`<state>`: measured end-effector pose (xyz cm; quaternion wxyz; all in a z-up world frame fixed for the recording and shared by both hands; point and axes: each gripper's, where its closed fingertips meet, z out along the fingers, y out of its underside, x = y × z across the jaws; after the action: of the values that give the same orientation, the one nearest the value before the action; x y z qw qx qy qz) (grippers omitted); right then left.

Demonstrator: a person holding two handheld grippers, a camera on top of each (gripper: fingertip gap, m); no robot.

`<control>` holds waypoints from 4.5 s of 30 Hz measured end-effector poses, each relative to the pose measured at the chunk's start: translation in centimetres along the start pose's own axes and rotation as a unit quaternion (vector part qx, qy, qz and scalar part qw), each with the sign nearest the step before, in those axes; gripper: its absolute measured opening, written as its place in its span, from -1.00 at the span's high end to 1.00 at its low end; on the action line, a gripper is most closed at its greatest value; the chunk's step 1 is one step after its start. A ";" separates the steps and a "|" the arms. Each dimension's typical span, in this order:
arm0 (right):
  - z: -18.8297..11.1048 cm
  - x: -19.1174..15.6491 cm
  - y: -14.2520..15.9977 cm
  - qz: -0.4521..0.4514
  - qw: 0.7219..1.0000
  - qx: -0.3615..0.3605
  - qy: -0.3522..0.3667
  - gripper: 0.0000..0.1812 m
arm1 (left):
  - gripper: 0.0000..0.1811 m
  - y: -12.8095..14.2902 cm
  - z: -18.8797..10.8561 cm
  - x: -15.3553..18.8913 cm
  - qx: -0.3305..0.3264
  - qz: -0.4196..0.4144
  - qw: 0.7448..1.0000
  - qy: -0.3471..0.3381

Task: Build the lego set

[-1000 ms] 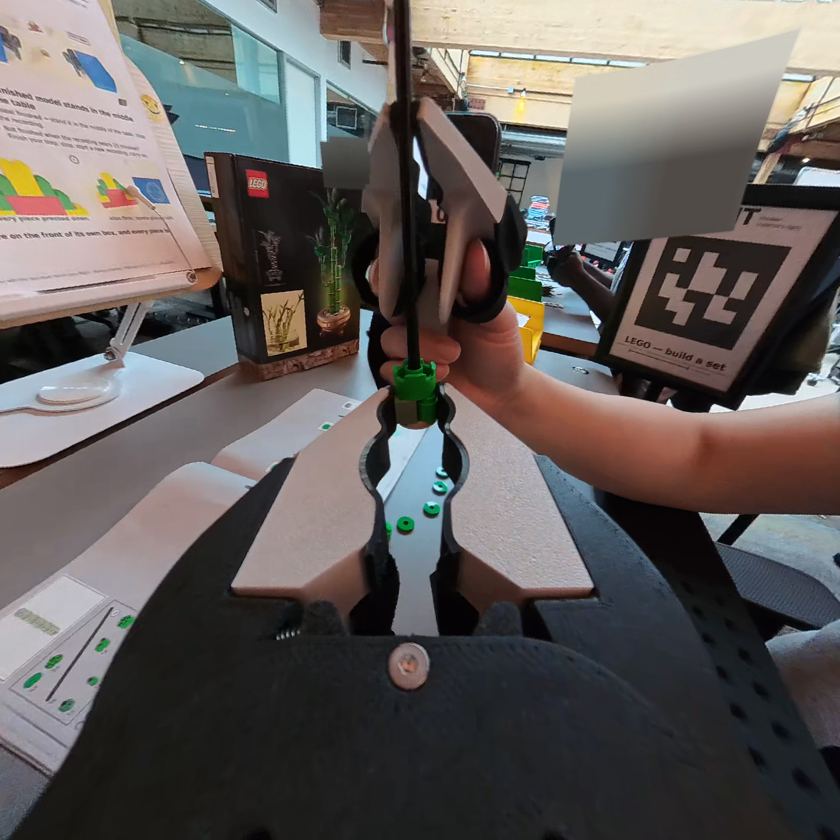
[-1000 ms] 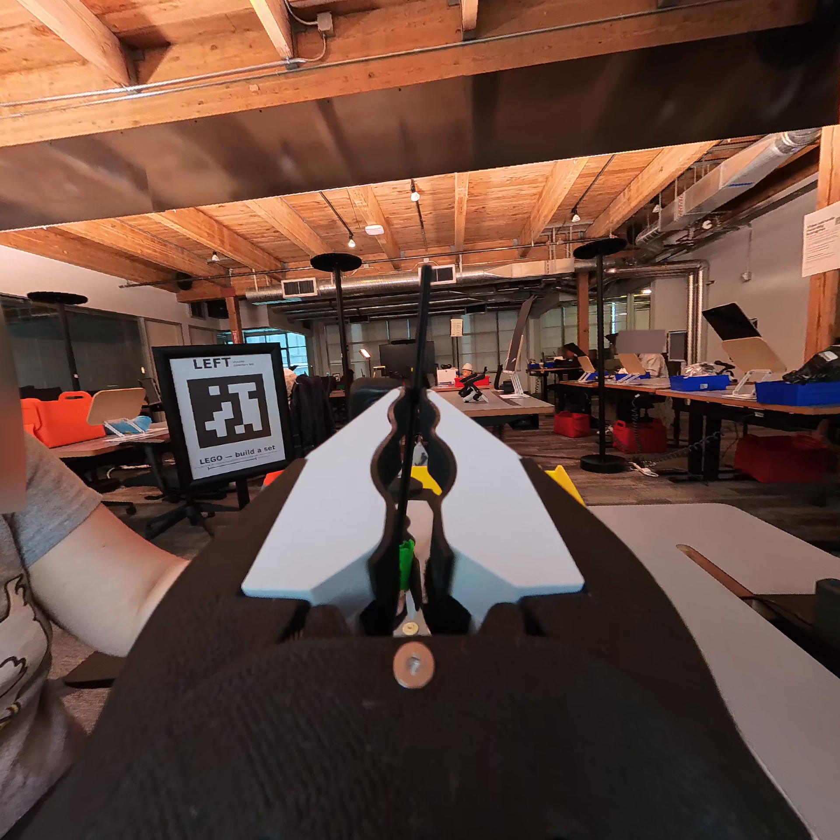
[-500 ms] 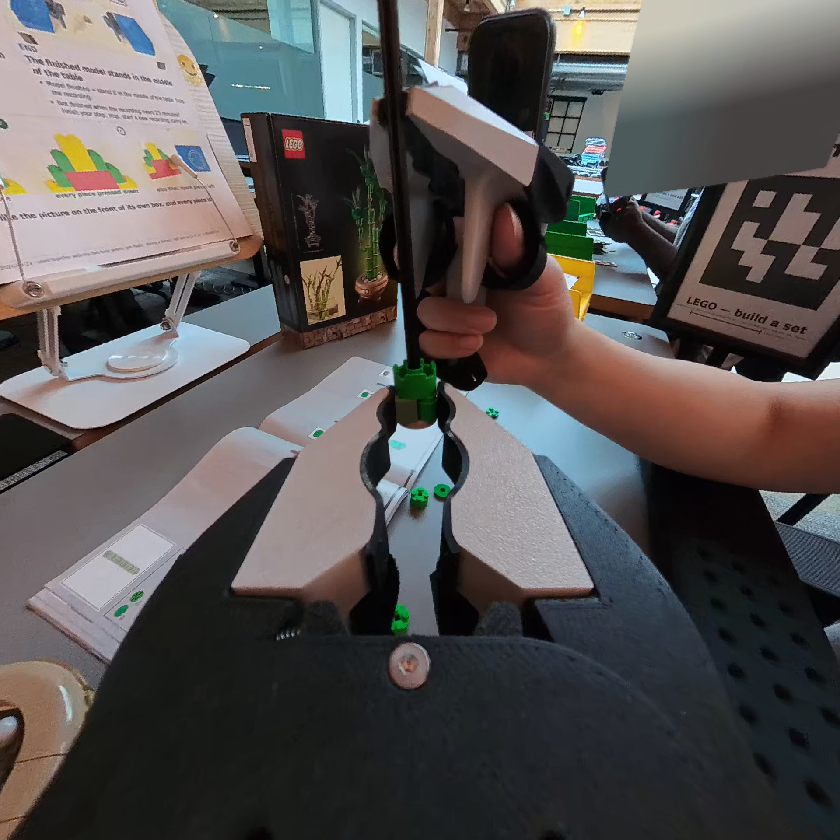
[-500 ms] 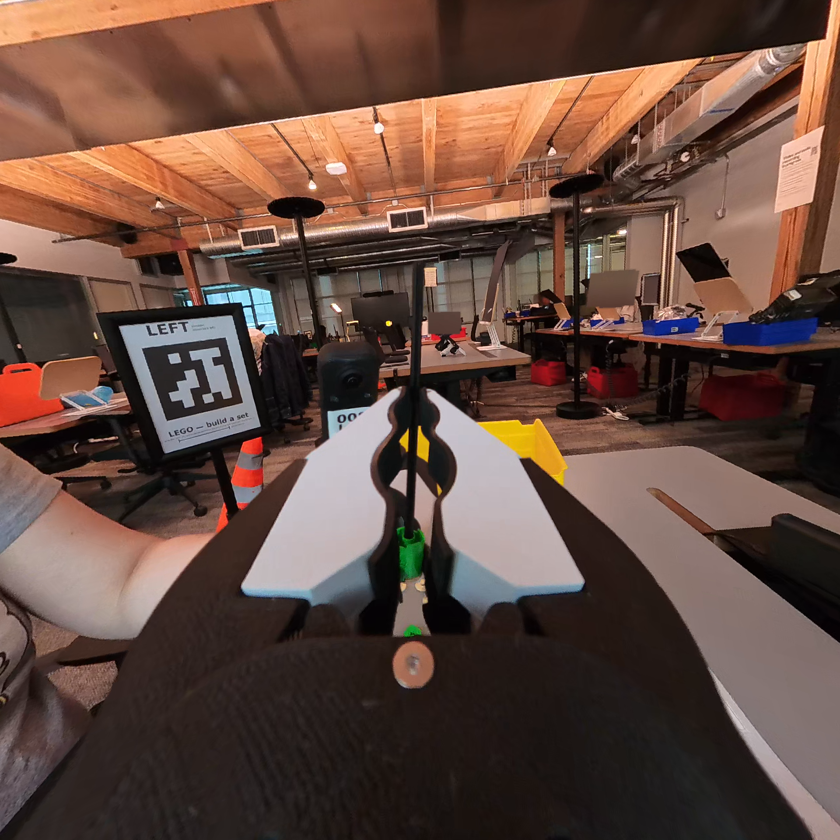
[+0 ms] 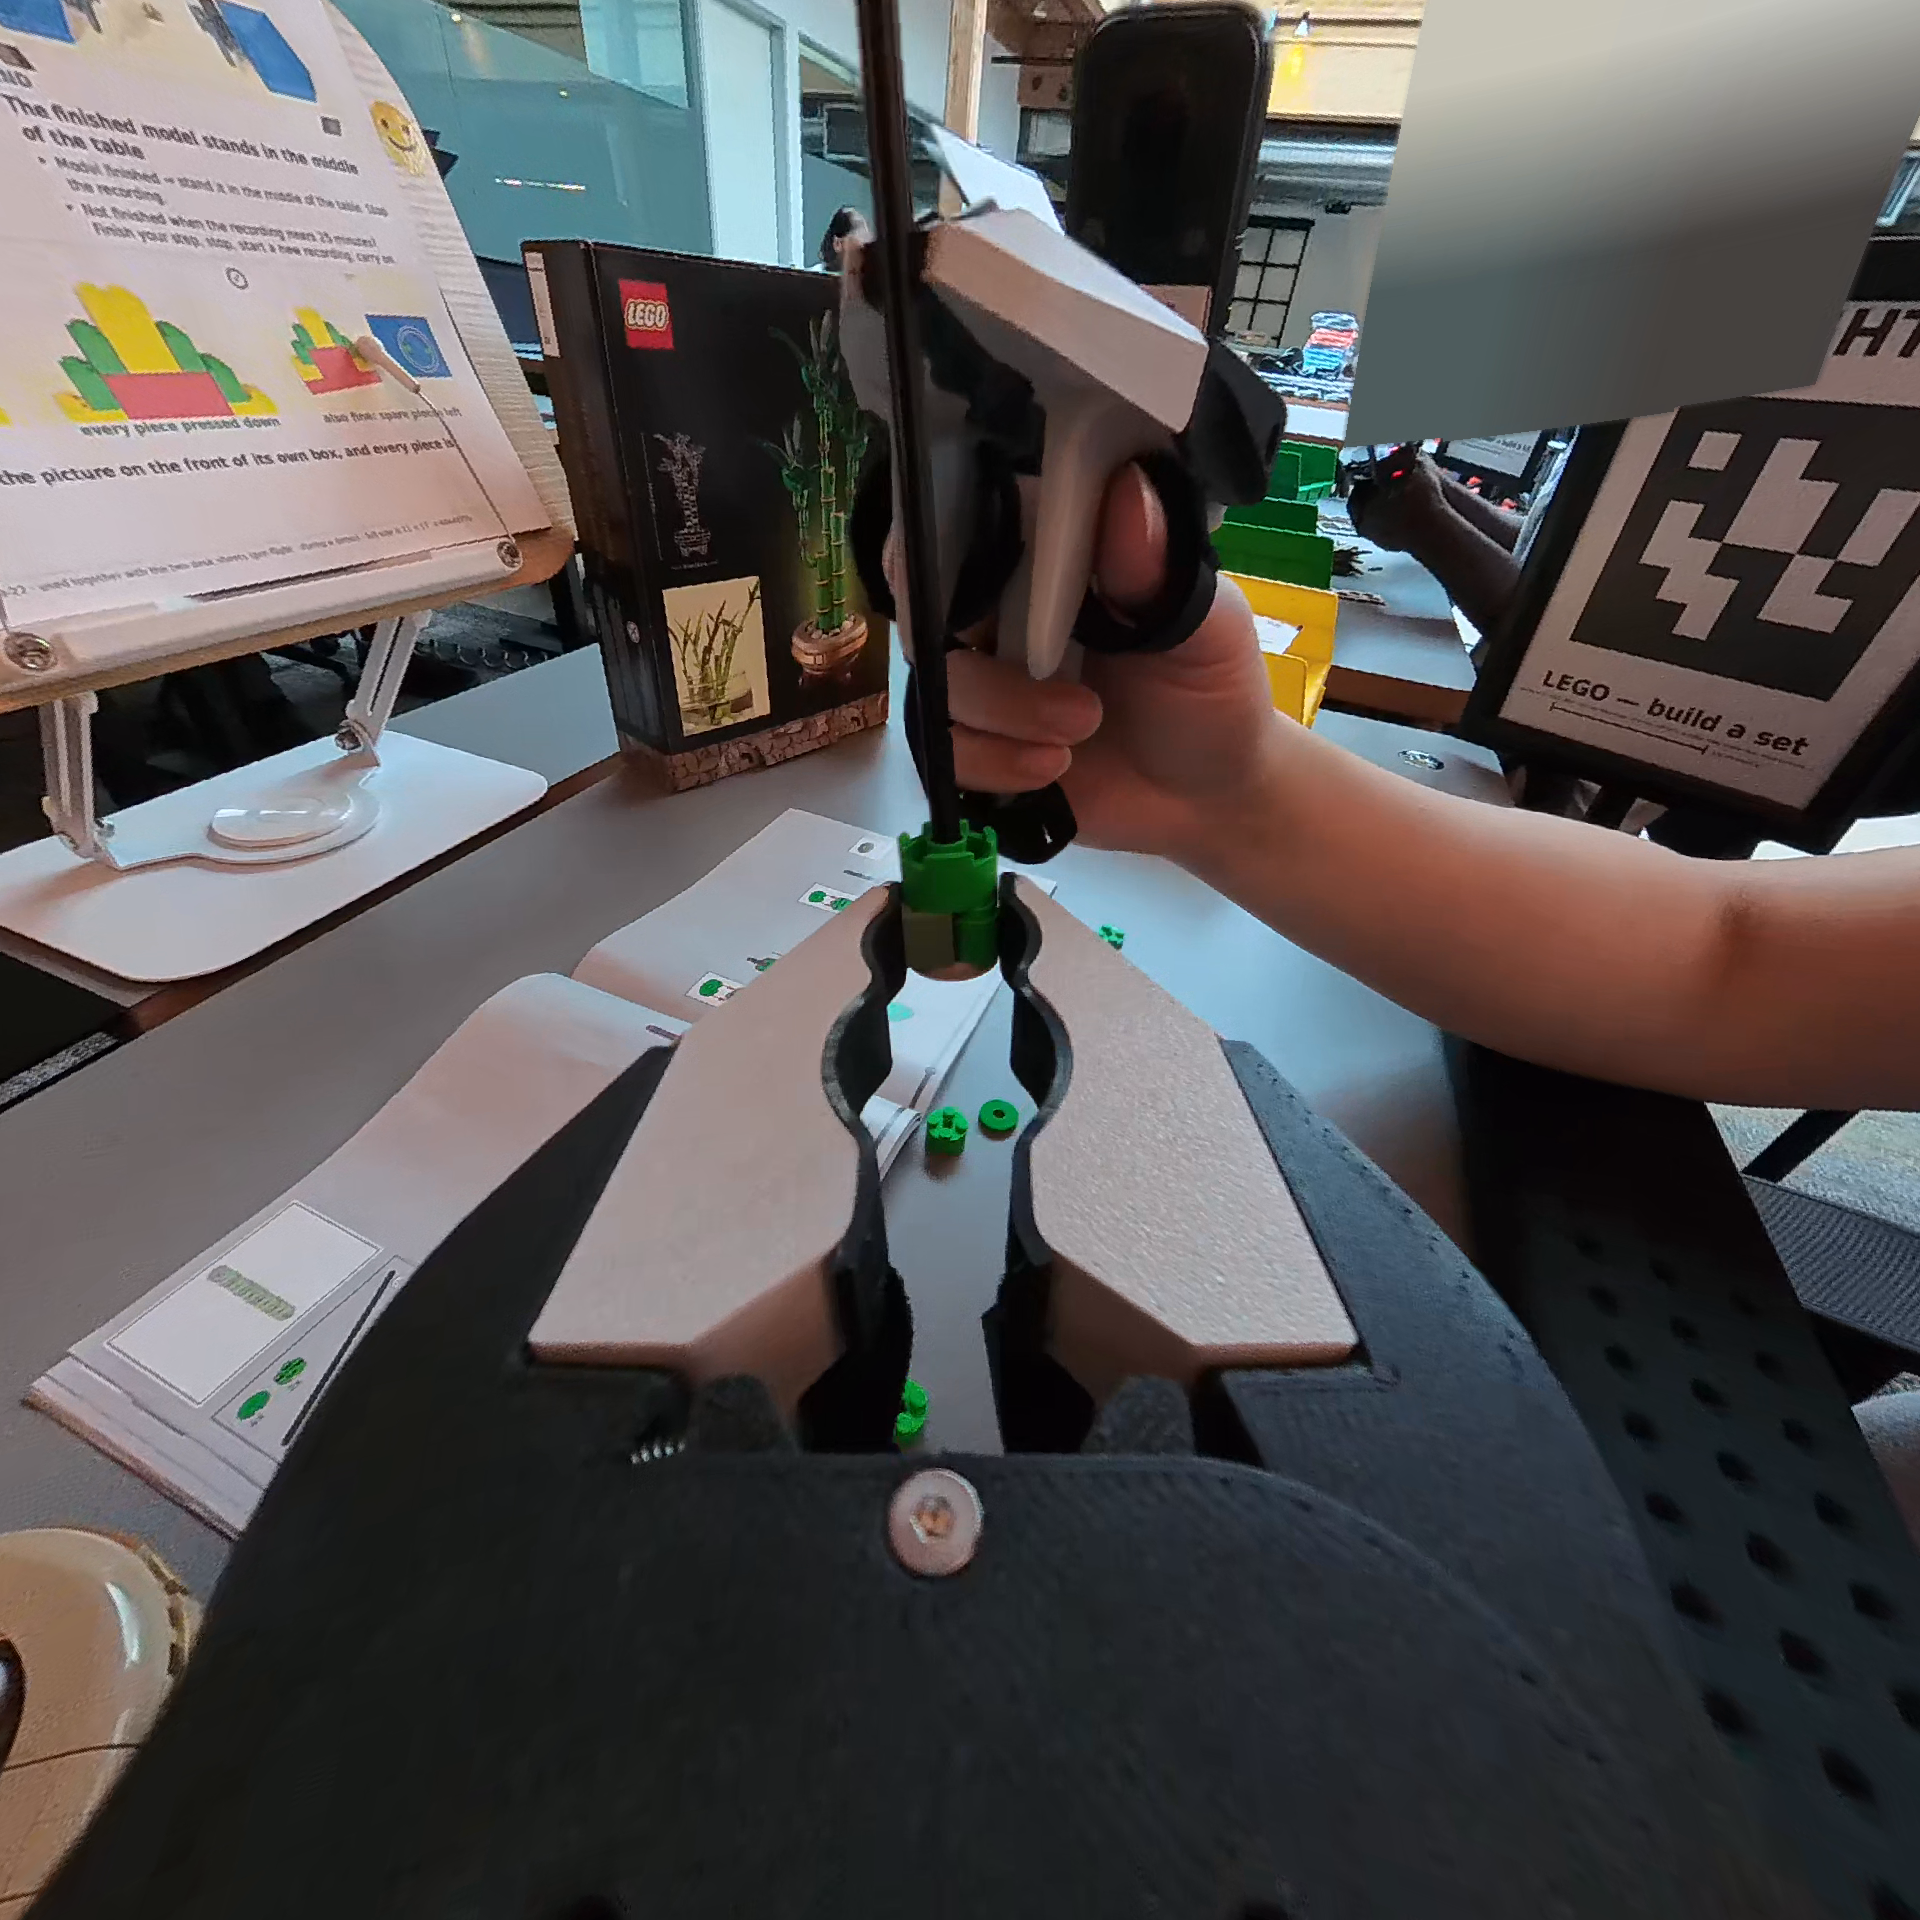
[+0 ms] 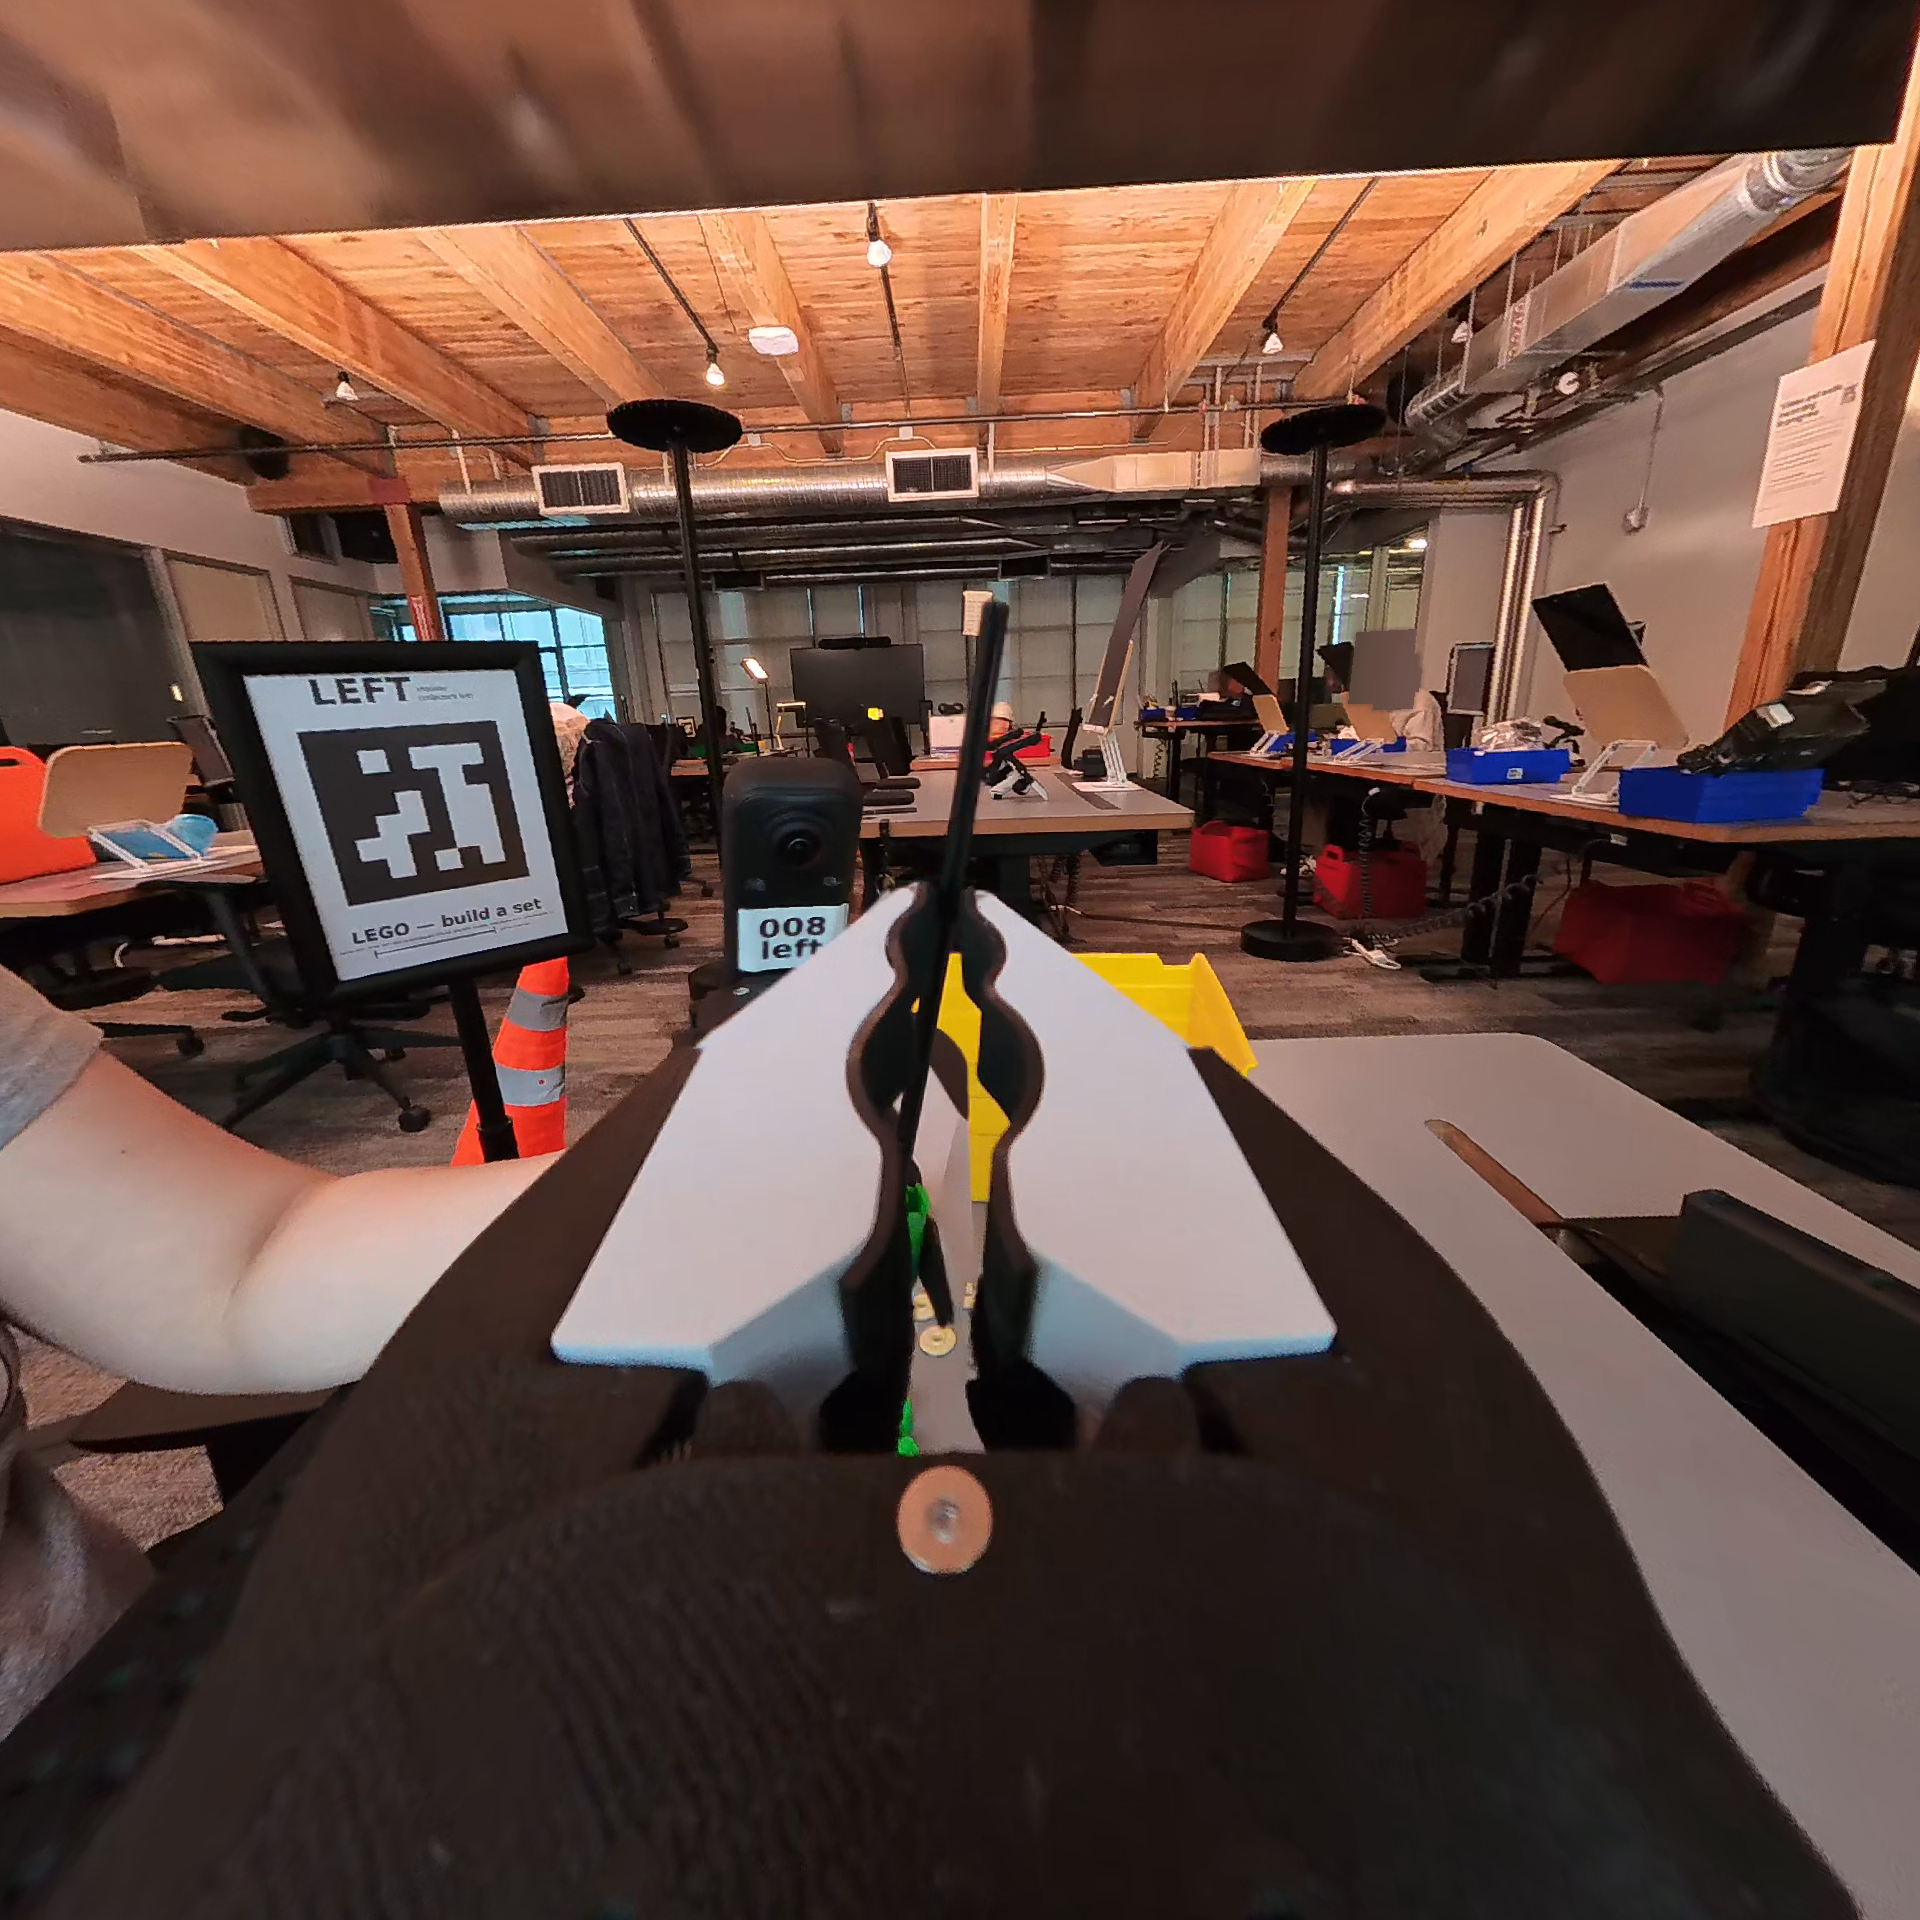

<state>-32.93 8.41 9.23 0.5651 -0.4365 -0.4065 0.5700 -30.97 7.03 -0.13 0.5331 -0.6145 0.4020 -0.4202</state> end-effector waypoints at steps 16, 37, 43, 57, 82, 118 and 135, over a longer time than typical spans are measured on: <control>0.0 -0.1 0.5 -0.014 1.000 -0.025 0.001 0.98 | 0.84 0.6 0.2 -0.1 -0.022 0.018 1.000 -0.012; -0.6 -0.7 -1.2 -0.005 1.000 0.002 -0.021 0.85 | 0.84 -0.6 -0.1 0.9 0.011 0.014 1.000 0.016; -0.7 -0.8 -0.9 0.019 0.999 -0.010 -0.030 0.77 | 0.84 -0.7 -0.2 0.8 0.018 0.001 1.000 0.022; 0.3 -0.6 1.5 0.040 0.994 -0.101 -0.008 0.97 | 0.84 0.1 0.1 0.5 -0.005 0.017 1.000 0.008; 0.3 -2.6 0.0 0.037 0.994 -0.077 -0.061 0.88 | 0.84 -1.5 -0.3 3.5 0.028 -0.006 0.995 0.092; 0.9 -2.7 6.6 -0.407 0.874 -0.263 0.021 0.41 | 0.84 -2.8 -2.7 2.0 0.059 -0.130 0.981 0.129; 0.2 -3.9 -1.3 -0.044 0.986 -0.162 0.021 0.52 | 0.84 -2.2 -1.4 2.3 0.028 0.096 0.995 0.001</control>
<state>-32.82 4.59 10.68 0.5197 -0.5155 -0.5004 0.4624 -31.47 4.69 2.36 0.5875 -0.5577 0.4477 -0.3787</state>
